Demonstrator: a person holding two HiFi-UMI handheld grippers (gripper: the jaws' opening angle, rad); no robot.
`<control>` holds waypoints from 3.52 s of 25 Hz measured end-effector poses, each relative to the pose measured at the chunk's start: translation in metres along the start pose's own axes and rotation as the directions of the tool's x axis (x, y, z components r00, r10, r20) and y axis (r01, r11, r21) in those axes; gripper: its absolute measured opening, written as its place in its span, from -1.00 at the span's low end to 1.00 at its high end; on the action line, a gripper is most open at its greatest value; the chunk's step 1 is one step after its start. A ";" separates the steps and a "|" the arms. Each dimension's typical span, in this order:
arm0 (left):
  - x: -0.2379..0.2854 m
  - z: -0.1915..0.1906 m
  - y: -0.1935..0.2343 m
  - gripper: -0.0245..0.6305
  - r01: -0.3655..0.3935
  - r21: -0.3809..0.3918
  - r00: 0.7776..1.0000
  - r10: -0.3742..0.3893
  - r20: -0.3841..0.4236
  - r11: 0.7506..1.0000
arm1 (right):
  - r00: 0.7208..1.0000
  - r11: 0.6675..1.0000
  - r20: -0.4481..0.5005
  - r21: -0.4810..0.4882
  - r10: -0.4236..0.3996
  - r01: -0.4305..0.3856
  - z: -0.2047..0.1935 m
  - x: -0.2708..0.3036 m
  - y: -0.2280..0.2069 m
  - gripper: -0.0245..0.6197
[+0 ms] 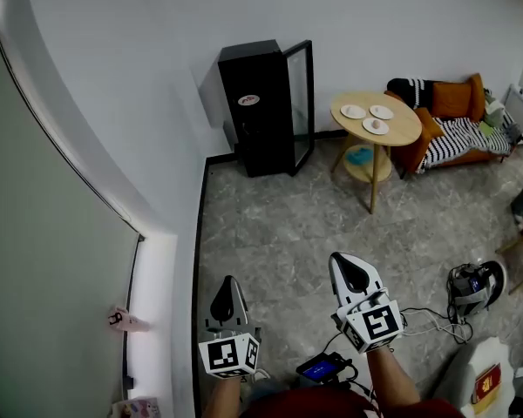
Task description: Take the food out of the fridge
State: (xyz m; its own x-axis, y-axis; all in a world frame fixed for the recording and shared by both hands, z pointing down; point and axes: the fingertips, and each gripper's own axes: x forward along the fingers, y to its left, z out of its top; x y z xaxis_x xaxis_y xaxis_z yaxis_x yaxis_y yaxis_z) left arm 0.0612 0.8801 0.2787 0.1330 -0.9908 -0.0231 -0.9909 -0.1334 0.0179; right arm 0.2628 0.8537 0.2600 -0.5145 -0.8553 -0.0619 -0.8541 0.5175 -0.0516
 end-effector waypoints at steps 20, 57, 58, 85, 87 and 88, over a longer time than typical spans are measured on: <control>0.048 -0.002 0.013 -0.88 -0.011 0.016 1.000 0.011 0.000 1.000 | 1.000 1.000 -0.014 -0.016 0.014 -0.014 -0.011 0.056 -0.024 -0.86; 0.202 0.017 0.202 -0.89 0.059 0.007 0.998 -0.059 0.015 0.998 | 0.998 0.996 0.012 -0.065 -0.060 0.061 0.003 0.281 0.037 -0.85; 0.204 0.017 0.204 -0.89 0.054 0.008 0.998 -0.054 0.015 0.999 | 0.998 0.996 0.017 -0.065 -0.063 0.063 0.004 0.282 0.036 -0.85; 0.384 0.007 0.190 -0.89 0.010 0.015 1.000 -0.010 -0.002 1.000 | 0.999 0.999 0.031 -0.034 -0.038 0.039 -0.009 0.423 -0.090 -0.86; 0.397 0.008 0.185 -0.89 0.009 0.016 1.000 -0.009 0.002 1.000 | 0.999 0.999 0.015 -0.037 -0.033 0.033 -0.012 0.431 -0.101 -0.86; 0.403 0.008 0.183 -0.89 0.008 0.016 1.000 -0.008 0.002 1.000 | 1.000 0.999 0.010 -0.044 -0.030 0.030 -0.010 0.435 -0.105 -0.85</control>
State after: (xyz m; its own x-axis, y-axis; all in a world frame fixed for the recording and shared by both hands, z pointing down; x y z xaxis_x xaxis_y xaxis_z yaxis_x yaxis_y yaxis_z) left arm -0.0664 0.4565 0.2643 0.1411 -0.9897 -0.0251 -0.9900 -0.1412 0.0014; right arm 0.1284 0.4272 0.2488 -0.4880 -0.8700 -0.0707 -0.8718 0.4898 -0.0096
